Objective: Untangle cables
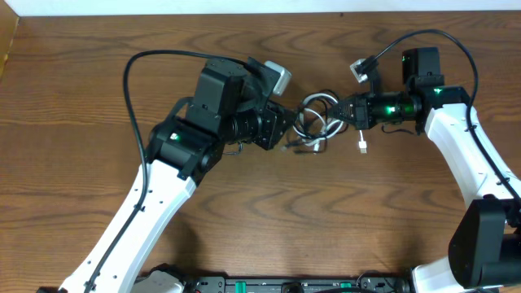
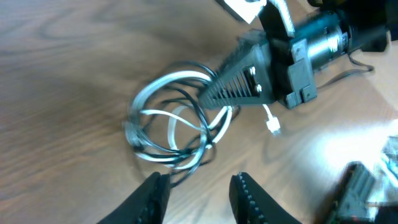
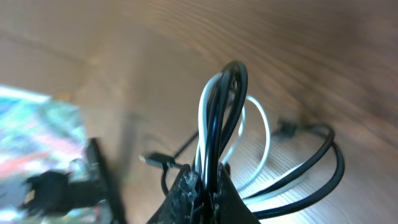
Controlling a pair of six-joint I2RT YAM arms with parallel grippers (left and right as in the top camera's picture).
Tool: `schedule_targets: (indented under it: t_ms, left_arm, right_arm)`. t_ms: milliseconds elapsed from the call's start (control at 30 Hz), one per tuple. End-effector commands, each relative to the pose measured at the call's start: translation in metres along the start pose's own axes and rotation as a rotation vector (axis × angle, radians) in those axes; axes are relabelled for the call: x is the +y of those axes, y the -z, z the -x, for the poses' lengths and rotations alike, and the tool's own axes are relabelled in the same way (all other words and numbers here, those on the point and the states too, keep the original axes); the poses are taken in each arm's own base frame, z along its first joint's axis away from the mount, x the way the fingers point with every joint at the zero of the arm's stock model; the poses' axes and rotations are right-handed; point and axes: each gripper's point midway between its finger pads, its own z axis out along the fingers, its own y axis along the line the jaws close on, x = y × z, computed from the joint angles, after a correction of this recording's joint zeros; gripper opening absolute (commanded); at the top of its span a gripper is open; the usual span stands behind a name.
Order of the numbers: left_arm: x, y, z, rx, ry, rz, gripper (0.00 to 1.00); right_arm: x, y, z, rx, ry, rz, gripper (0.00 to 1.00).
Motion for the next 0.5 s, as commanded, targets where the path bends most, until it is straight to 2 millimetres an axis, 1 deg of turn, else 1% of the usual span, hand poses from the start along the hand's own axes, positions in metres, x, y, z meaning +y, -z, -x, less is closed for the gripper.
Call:
schedule_targets:
  t_ms: [0,33,67,133,333,467]
  left_arm:
    - [-0.012,-0.012,-0.011,0.064,0.019,-0.115,0.43]
    - [-0.014,-0.015,-0.014,0.078,0.019,-0.137,0.44]
    - [-0.022,-0.020,-0.019,0.101,-0.009,-0.205,0.45]
    - [-0.029,-0.025,-0.023,0.120,-0.033,-0.269,0.47]
    - [-0.016,-0.053,-0.041,0.193,-0.028,-0.278,0.49]
    - [-0.016,-0.067,-0.048,0.217,-0.053,-0.287,0.49]
  right_arm:
    - [0.054,0.016,0.018,-0.097,0.129,0.315,0.01]
    - [0.055,0.017,0.020,-0.101,0.125,0.325,0.01]
    - [0.055,0.017,0.021,-0.101,0.114,0.325,0.01]
    - [0.055,0.017,0.021,-0.100,0.110,0.325,0.01]
    - [0.056,0.016,0.020,-0.096,0.103,0.327,0.01]
    - [0.056,0.016,0.020,-0.094,0.100,0.327,0.01]
